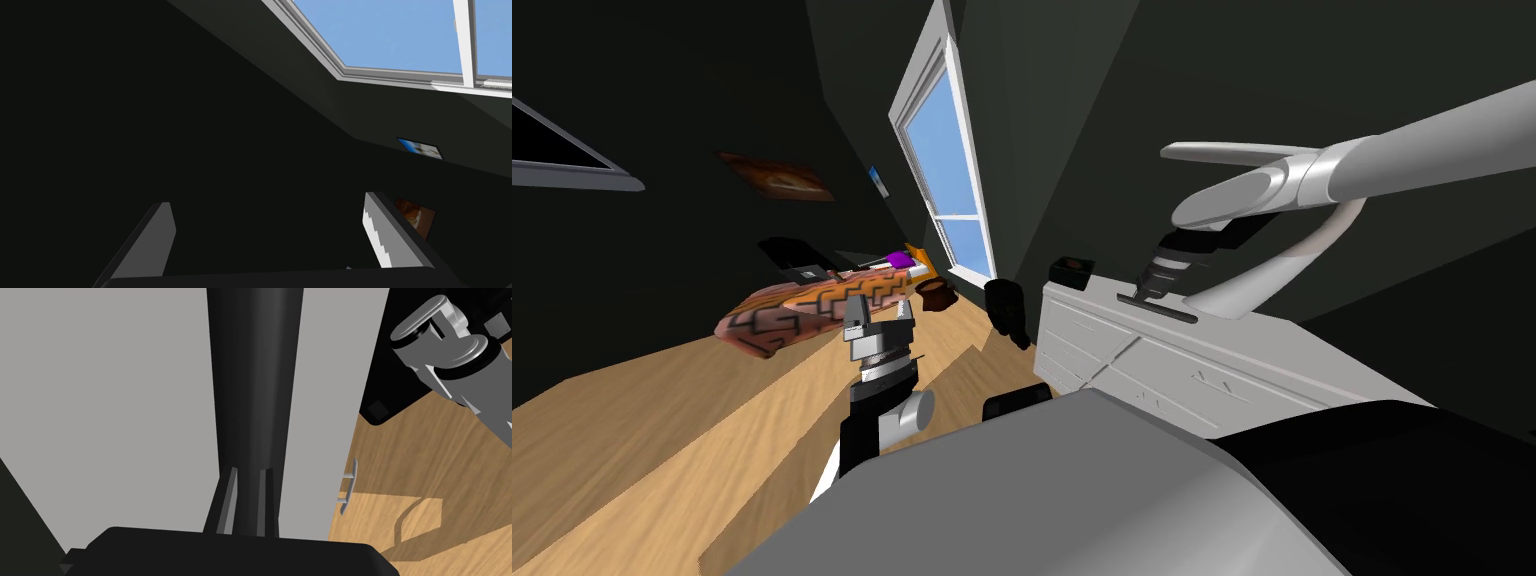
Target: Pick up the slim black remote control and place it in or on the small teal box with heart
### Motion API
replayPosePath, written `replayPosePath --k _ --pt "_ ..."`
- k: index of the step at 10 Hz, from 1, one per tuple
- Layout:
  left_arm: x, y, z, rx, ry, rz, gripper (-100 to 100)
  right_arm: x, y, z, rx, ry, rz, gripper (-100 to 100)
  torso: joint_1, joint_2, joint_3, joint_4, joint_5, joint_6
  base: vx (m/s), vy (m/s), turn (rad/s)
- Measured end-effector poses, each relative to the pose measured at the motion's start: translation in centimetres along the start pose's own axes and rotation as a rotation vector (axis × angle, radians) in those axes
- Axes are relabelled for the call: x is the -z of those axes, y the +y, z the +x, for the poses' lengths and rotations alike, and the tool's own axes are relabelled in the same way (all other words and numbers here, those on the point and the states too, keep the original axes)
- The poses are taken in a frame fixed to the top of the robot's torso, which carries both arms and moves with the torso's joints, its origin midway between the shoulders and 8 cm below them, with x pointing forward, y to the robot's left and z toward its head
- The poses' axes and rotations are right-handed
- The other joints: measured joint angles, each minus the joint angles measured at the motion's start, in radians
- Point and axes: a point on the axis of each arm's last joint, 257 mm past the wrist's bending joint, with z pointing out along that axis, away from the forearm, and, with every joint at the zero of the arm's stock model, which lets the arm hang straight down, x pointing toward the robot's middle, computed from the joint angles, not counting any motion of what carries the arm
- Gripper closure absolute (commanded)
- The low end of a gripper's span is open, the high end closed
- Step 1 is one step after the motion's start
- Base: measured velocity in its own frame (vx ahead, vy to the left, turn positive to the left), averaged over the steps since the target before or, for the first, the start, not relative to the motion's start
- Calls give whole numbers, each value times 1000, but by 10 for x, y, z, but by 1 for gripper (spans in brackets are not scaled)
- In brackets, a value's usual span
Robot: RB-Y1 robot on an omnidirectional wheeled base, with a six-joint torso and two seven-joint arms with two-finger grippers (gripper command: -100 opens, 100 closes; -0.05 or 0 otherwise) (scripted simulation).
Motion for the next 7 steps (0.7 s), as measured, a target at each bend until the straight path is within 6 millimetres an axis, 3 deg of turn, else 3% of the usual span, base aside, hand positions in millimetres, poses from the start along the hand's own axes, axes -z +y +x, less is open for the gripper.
replayPosePath --k 1,4,7 --pt "0 0 0 0 0 0 0 0 0 0 0 0 0 100 1 0 0 0 0 0 -5 74 29" --pt "0 0 0 0 0 0 0 18 -14 -2 -36 -22 32 100 14 -1 0 0 5 -1 22 144 38" --pt "0 0 0 0 0 0 0 40 -26 -2 -72 -47 63 100 12 -1 0 0 4 0 26 93 44"
